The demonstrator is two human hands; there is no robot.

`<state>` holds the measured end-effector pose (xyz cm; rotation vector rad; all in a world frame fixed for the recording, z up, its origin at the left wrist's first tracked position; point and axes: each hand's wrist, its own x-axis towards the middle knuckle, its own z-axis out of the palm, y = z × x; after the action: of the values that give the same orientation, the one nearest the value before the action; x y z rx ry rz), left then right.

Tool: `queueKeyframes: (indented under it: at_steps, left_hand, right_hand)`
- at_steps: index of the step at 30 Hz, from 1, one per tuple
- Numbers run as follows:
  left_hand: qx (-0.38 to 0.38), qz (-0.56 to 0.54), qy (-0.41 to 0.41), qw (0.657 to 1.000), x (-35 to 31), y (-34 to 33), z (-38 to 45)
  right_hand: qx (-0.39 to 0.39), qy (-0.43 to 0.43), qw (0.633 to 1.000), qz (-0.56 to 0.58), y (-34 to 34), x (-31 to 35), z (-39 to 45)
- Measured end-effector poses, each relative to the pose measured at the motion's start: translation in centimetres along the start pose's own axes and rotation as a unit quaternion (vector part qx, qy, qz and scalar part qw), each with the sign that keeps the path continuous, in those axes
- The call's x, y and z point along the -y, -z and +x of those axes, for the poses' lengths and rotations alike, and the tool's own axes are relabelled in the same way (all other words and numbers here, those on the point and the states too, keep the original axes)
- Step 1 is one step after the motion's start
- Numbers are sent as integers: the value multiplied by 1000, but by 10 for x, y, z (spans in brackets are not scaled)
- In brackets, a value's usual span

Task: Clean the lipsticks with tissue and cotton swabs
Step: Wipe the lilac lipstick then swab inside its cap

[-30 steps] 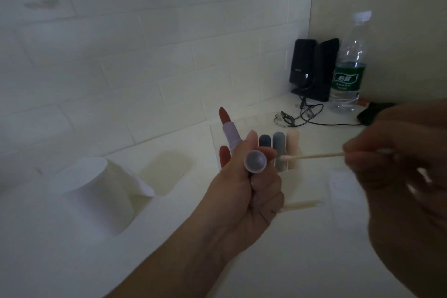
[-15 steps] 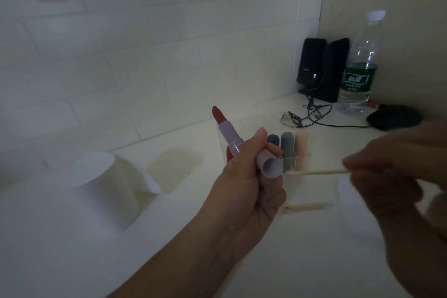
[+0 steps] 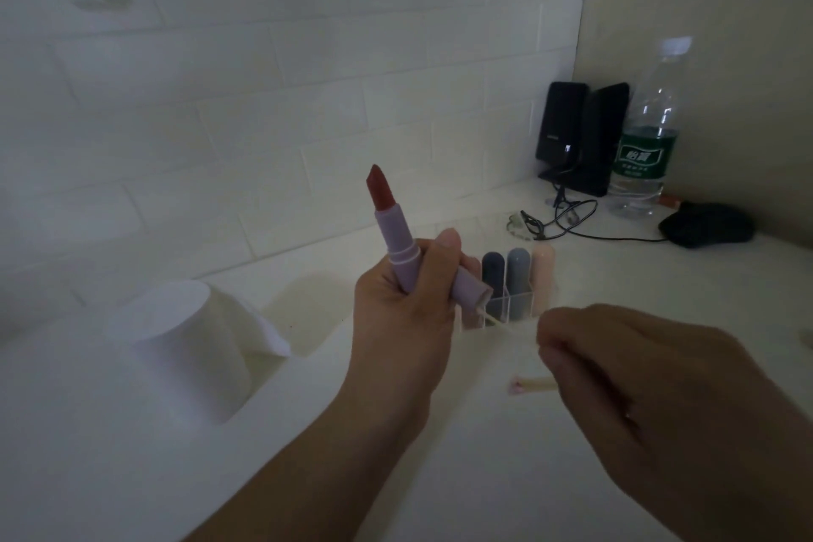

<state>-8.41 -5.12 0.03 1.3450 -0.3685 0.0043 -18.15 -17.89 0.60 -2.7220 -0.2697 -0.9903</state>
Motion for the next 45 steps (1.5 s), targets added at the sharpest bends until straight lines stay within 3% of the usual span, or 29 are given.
queueKeyframes:
  at_steps: [7, 11, 16, 21, 26, 31, 39, 42, 45]
  left_hand:
    - [9, -12, 4, 1000, -1, -2, -1]
    - [5, 14, 1, 1000, -1, -1, -1]
    - [-4, 16, 10, 1000, 1, -1, -1]
    - [5, 39, -14, 999, 1, -1, 0]
    - [-3, 49, -16, 999, 0, 0, 0]
    - [-8, 49, -10, 999, 2, -1, 2]
    - [15, 54, -22, 998, 0, 0, 2]
    - [14, 32, -23, 999, -2, 0, 2]
    - [9, 26, -18, 999, -2, 1, 3]
  right_hand:
    - [-123, 53, 989, -54, 2, -2, -2]
    - [-100, 60, 987, -108, -4, -3, -2]
    - [-83, 75, 992, -60, -11, 4, -3]
    - [-115, 13, 993, -16, -1, 0, -3]
    - [-69, 5, 996, -49, -21, -3, -6]
    - [-34, -6, 999, 33, -16, 6, -7]
    - [-67, -116, 966, 222, -6, 4, -3]
    - [-45, -107, 957, 264, -6, 9, -5]
    - [-17, -71, 970, 232, -5, 9, -5]
